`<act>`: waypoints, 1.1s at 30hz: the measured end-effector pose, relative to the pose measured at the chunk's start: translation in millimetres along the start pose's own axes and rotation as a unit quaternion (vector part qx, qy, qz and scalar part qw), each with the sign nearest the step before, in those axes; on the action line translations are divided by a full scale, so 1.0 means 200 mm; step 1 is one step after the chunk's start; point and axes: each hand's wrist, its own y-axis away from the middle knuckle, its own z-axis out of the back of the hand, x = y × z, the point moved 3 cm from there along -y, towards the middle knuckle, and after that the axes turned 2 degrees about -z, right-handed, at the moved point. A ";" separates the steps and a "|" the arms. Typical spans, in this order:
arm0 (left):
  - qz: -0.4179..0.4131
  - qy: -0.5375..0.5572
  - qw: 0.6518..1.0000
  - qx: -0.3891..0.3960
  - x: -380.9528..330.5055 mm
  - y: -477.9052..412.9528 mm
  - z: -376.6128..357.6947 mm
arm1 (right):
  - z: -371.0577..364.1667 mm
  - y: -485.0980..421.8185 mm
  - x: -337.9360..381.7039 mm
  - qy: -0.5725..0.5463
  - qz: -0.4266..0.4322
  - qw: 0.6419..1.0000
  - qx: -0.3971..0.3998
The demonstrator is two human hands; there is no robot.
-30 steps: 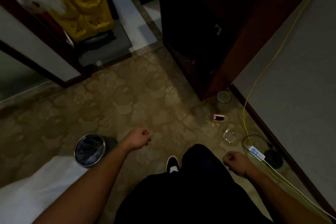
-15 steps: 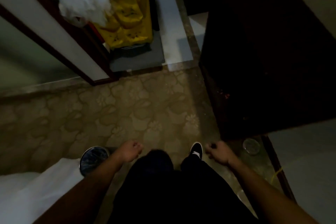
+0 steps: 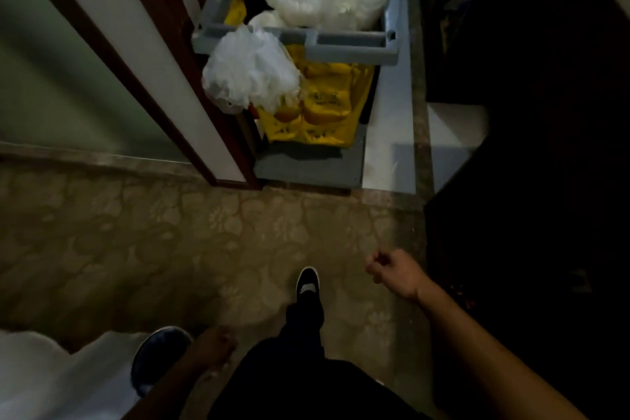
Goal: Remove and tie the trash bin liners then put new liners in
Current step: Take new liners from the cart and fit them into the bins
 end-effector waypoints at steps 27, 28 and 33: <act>-0.213 -0.168 0.774 -0.573 -2.30 -0.40 1.90 | 0.67 -1.23 1.32 -0.060 0.141 0.988 0.033; -0.176 -0.170 0.779 -0.577 -2.29 -0.42 1.92 | 0.70 -1.25 1.41 -0.060 0.164 0.984 0.043; 0.029 -0.146 0.794 -0.590 -2.19 -0.49 2.03 | 0.77 -1.37 1.78 -0.022 0.233 0.967 0.103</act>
